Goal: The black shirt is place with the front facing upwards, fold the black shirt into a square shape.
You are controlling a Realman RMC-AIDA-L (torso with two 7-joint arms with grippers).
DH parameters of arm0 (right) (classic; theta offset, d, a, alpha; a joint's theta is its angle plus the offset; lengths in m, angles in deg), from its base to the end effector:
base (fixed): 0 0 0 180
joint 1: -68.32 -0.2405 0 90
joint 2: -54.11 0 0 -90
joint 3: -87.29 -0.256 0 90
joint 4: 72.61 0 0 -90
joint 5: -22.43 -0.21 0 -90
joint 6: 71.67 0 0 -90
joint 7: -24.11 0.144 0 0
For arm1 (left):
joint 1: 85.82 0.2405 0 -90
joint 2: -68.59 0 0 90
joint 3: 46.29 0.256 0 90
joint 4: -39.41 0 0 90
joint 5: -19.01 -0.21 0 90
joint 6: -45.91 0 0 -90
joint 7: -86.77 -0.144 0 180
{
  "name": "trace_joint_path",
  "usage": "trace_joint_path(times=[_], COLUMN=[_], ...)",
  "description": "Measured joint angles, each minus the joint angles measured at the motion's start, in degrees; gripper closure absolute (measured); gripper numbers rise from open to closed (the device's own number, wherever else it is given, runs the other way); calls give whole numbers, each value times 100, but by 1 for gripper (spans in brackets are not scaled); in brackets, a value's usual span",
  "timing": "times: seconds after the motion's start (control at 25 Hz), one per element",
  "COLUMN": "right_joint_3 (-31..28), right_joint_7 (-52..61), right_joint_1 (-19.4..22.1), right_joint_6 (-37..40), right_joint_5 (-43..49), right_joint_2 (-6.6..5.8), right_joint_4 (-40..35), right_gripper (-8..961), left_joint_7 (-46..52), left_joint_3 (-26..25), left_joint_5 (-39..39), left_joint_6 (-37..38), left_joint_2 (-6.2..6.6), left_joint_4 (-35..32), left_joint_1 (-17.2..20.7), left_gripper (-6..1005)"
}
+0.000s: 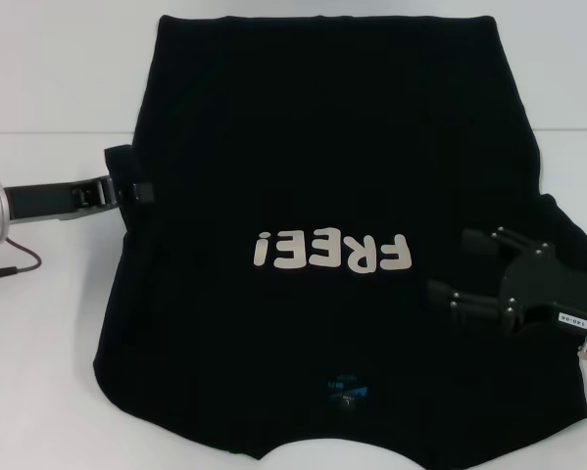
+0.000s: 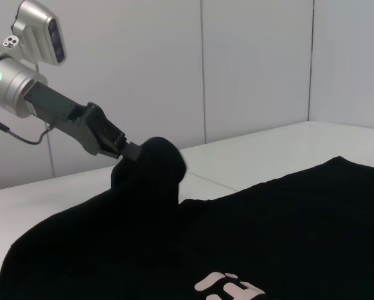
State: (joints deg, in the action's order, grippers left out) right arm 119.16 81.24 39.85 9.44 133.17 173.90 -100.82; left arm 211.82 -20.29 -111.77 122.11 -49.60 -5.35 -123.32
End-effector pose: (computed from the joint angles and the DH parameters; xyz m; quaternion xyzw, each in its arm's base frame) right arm 0.2929 0.3266 -0.0130 -0.9210 0.1582 0.2522 0.2512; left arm -0.2775 0.3921 0.0512 -0.7801 -0.5393 -0.2258 0.2226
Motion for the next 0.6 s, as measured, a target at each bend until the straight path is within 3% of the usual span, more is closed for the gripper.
trace_joint_path(times=[0.16, 0.32, 0.6], right_joint_3=[0, -1, -27], right_joint_7=[5, 7, 27], right_joint_1=[32, 45, 54], right_joint_6=[3, 5, 10], right_joint_5=[0, 0, -4], right_joint_2=[0, 0, 0], right_joint_4=[0, 0, -1], right_gripper=[12, 12, 11], left_joint_7=[-258, -677, -980], left_joint_3=[31, 42, -5], left_joint_5=[14, 98, 773], left_joint_6=[82, 454, 1127], left_joint_2=[-88, -82, 283], left_joint_4=[107, 462, 1265], left_joint_1=[11, -43, -40], left_gripper=[927, 920, 702])
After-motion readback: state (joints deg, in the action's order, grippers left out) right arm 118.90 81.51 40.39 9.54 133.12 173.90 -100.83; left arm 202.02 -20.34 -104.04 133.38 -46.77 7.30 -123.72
